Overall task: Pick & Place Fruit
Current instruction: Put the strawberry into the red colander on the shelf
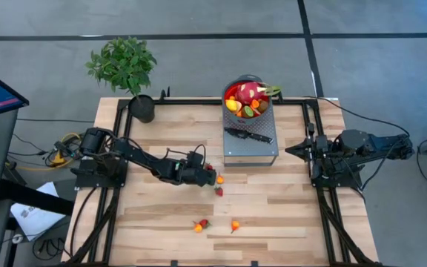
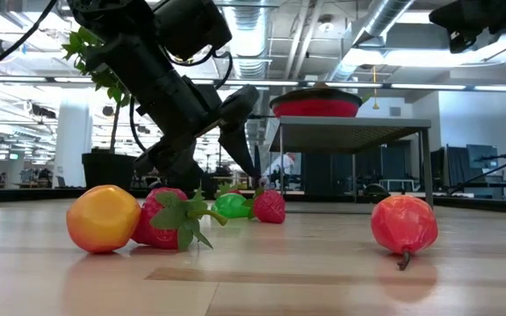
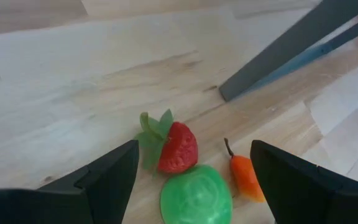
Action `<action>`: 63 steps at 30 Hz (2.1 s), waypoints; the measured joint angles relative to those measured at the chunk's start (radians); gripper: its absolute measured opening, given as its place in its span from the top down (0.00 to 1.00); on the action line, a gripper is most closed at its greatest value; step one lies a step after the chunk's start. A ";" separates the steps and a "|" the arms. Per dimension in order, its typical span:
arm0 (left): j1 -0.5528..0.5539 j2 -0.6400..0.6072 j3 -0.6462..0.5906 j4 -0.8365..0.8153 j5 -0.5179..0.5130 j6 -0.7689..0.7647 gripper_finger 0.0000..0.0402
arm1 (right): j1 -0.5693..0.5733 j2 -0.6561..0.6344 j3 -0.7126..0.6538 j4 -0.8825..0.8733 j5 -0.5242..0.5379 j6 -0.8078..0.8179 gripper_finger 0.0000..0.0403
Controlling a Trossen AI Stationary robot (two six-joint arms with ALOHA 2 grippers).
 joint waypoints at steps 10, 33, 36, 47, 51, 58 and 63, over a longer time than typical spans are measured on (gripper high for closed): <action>0.000 0.000 0.000 0.005 -0.019 0.000 0.25 | 0.000 0.000 0.000 0.000 0.000 0.000 1.00; 0.000 0.000 -0.042 0.014 -0.018 -0.043 0.25 | 0.000 0.000 0.000 0.000 0.000 0.000 1.00; 0.000 0.000 -0.042 0.020 -0.017 -0.043 0.25 | 0.000 0.000 0.000 0.000 0.000 0.000 1.00; 0.002 -0.057 -0.050 0.027 -0.015 0.028 0.25 | 0.000 0.000 0.000 0.000 0.000 -0.008 1.00; 0.001 -0.083 -0.050 0.026 -0.016 0.080 0.25 | 0.000 0.000 0.000 0.000 0.000 -0.008 1.00; 0.006 -0.118 -0.050 0.065 -0.055 0.088 0.25 | 0.000 0.000 0.000 0.000 0.000 -0.008 1.00; -0.006 -0.141 -0.050 0.096 -0.042 0.017 0.25 | 0.000 0.000 0.000 0.000 0.000 -0.008 1.00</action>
